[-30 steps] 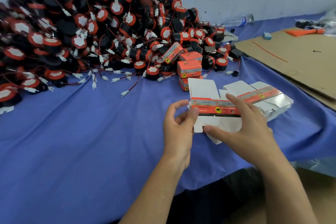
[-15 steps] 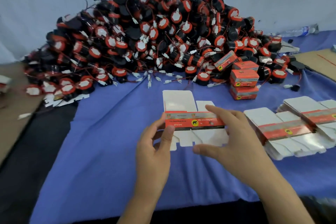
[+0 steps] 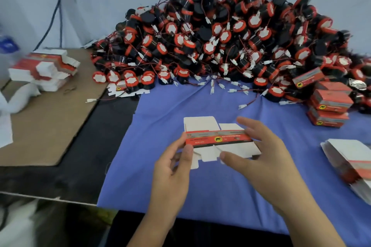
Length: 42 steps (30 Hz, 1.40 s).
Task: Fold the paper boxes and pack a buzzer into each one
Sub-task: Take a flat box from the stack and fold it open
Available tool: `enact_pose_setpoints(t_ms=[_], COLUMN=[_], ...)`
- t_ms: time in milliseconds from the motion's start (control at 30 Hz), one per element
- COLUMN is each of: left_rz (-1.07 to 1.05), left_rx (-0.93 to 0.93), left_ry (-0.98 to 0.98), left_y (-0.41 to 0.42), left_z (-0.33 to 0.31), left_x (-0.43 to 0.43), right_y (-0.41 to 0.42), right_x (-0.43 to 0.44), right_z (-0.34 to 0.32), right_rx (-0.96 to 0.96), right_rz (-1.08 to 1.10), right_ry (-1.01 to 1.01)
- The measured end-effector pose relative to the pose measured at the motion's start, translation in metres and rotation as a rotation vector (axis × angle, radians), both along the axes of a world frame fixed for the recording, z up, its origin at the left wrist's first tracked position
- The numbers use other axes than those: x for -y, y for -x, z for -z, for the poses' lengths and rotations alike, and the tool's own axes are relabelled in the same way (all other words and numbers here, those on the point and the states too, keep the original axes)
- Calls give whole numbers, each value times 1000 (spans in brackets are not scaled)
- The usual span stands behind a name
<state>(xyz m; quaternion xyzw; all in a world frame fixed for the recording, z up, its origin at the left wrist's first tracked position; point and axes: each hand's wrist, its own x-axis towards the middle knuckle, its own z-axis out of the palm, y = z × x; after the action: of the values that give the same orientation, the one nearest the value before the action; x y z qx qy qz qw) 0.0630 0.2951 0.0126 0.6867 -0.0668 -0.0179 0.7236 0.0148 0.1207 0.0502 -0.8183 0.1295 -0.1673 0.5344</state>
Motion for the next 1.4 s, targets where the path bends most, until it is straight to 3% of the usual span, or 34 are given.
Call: enact_pose_setpoints(t_ms=[367,500,667,1033,1233,1400], left_rz=[28,199,146,86,123,186], left_rx=[-153,-223,-354,-65,-135,-152], left_ry=[33,19,105,-308,-205,-144], left_y=[9,18,16,19,17,18], left_z=[9,11,13,12,11,3], left_x=[-8,-7,-11,-12,-13,-18], right_y=[4,6,12,22,26,25], right_x=[-48,-53,-48,-55,-50,-44], right_z=[7,3,8,41,41,40], right_rx=[255,240,123,235,305,313], right_rz=[238,101,-76,48,65,-11], right_ry=[72,139,203,365,460,424])
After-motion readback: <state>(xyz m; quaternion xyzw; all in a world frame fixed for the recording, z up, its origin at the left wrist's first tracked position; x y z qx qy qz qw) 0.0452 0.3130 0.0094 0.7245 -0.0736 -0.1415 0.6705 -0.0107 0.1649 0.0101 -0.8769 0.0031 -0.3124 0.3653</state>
